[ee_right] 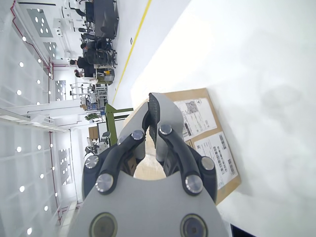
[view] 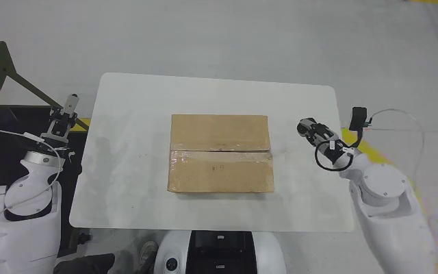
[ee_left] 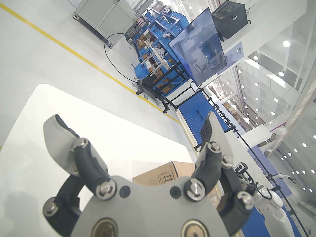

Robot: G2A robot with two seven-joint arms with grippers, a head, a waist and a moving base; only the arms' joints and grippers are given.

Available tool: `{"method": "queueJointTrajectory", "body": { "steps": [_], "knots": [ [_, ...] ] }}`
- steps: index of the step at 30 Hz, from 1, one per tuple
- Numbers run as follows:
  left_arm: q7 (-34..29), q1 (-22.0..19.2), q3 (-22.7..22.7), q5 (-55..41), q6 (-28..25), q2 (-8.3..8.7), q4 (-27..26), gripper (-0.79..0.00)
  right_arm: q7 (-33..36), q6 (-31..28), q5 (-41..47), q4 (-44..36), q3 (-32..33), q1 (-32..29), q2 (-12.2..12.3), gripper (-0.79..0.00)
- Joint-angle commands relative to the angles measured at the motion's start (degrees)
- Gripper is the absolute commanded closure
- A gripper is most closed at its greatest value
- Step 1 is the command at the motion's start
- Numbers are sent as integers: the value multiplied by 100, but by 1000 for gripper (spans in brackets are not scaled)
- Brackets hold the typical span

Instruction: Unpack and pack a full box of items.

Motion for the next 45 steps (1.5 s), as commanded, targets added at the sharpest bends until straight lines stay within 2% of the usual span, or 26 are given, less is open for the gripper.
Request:
{"method": "queueJointTrajectory", "body": {
  "steps": [1, 10, 12, 13, 15, 19, 22, 45],
  "knots": [
    [0, 0, 0, 0, 0, 0, 0, -785, -43, -41, 4, -3, 112, 10, 4, 0],
    [0, 0, 0, 0, 0, 0, 0, -785, -21, -322, 35, 193, 510, 125, 26, 0],
    [0, 0, 0, 0, 0, 0, 0, -785, 1, -317, 16, 209, 520, 154, 28, -351],
    [0, 0, 0, 0, 0, 0, 0, -785, -4, -320, 20, 207, 521, 148, 28, -3],
    [0, 0, 0, 0, 0, 0, 0, -785, 3, -318, 15, 210, 522, 157, 29, -16],
    [0, 0, 0, 0, 0, 0, 0, -785, 1, -316, 16, 209, 520, 154, 28, -264],
    [0, 0, 0, 0, 0, 0, 0, -785, 1, -316, 16, 209, 520, 154, 28, -345],
    [0, 0, 0, 0, 0, 0, 0, -785, 1, -317, 17, 209, 520, 154, 28, -349]
  ]
}}
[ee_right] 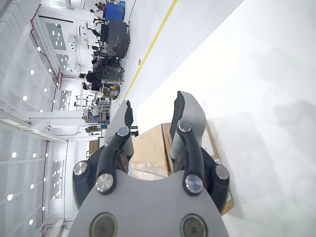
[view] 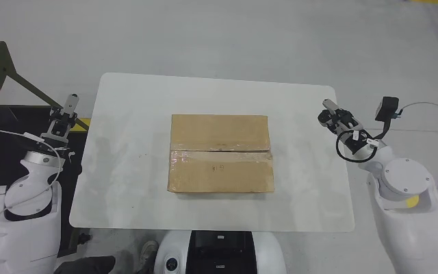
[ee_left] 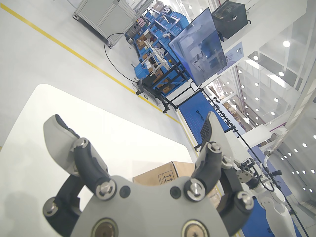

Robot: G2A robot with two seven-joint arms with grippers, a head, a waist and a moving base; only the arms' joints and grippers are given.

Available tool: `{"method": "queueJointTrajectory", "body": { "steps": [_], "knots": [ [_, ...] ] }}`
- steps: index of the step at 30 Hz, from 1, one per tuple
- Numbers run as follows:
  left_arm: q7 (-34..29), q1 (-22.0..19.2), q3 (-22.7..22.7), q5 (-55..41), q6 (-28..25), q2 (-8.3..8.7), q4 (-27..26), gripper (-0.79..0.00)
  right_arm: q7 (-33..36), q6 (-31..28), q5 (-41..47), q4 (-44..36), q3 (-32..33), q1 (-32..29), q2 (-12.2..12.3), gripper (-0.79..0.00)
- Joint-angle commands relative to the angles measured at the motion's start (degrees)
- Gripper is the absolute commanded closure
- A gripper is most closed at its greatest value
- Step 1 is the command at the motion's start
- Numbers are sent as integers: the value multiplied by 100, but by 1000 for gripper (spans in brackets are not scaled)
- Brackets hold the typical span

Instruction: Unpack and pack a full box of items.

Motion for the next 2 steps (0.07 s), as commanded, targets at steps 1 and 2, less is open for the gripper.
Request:
{"method": "queueJointTrajectory", "body": {
  "steps": [1, 2],
  "knots": [
    [0, 0, 0, 0, 0, 0, 0, -784, 0, 0, 0, 0, 0, 0, 0, -349],
    [0, 0, 0, 0, 0, 0, 0, -784, 0, 0, 0, 0, 0, 0, 0, -349]
  ]
}}
